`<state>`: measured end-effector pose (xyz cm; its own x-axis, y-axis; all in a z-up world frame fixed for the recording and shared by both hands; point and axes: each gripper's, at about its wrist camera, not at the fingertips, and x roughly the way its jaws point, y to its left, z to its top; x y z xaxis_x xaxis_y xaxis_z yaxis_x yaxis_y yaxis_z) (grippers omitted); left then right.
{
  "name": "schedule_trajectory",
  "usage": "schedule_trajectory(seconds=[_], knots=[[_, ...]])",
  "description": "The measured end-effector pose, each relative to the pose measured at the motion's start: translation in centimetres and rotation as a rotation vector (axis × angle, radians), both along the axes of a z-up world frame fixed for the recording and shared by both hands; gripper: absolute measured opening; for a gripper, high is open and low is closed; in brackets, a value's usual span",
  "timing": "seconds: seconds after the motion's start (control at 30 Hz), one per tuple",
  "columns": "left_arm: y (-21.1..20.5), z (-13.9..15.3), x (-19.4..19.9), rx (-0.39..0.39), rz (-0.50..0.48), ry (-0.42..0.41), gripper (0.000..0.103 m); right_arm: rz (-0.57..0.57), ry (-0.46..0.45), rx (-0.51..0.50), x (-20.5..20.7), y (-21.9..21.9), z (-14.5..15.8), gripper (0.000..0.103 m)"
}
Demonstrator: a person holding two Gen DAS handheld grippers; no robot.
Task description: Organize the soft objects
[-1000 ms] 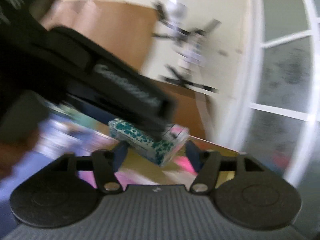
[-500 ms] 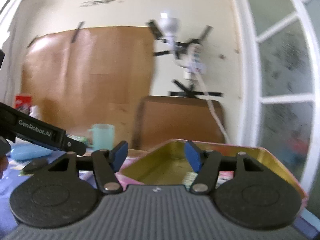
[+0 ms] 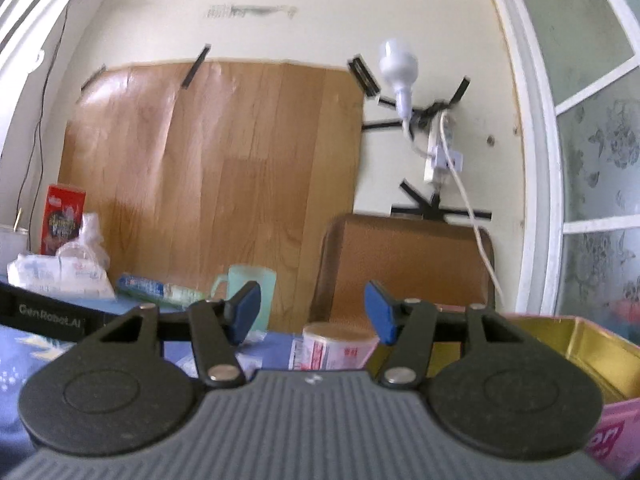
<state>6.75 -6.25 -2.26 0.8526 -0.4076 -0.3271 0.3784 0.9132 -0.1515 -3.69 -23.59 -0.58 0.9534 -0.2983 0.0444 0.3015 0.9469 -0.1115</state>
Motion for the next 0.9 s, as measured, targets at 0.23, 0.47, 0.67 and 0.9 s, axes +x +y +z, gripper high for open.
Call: schedule_trajectory(seconds=[0.23, 0.47, 0.67, 0.9], knots=[[-0.2, -0.1, -0.3, 0.029, 0.087, -0.035, 0.082, 0.005, 0.002, 0.01, 0.2, -0.3, 0.1, 0.061], [-1.1, 0.2, -2.2, 0.086, 0.102, -0.153, 0.1, 0.007, -0.006, 0.018, 0.0, -0.4, 0.1, 0.062], [-1.2, 0.4, -2.5, 0.093, 0.12, -0.172, 0.102, 0.009, -0.009, 0.021, 0.0, -0.4, 0.0, 0.063], [-1.2, 0.5, -2.9, 0.097, 0.132, -0.202, 0.103, 0.009, -0.01, 0.021, 0.0, -0.2, 0.0, 0.065]])
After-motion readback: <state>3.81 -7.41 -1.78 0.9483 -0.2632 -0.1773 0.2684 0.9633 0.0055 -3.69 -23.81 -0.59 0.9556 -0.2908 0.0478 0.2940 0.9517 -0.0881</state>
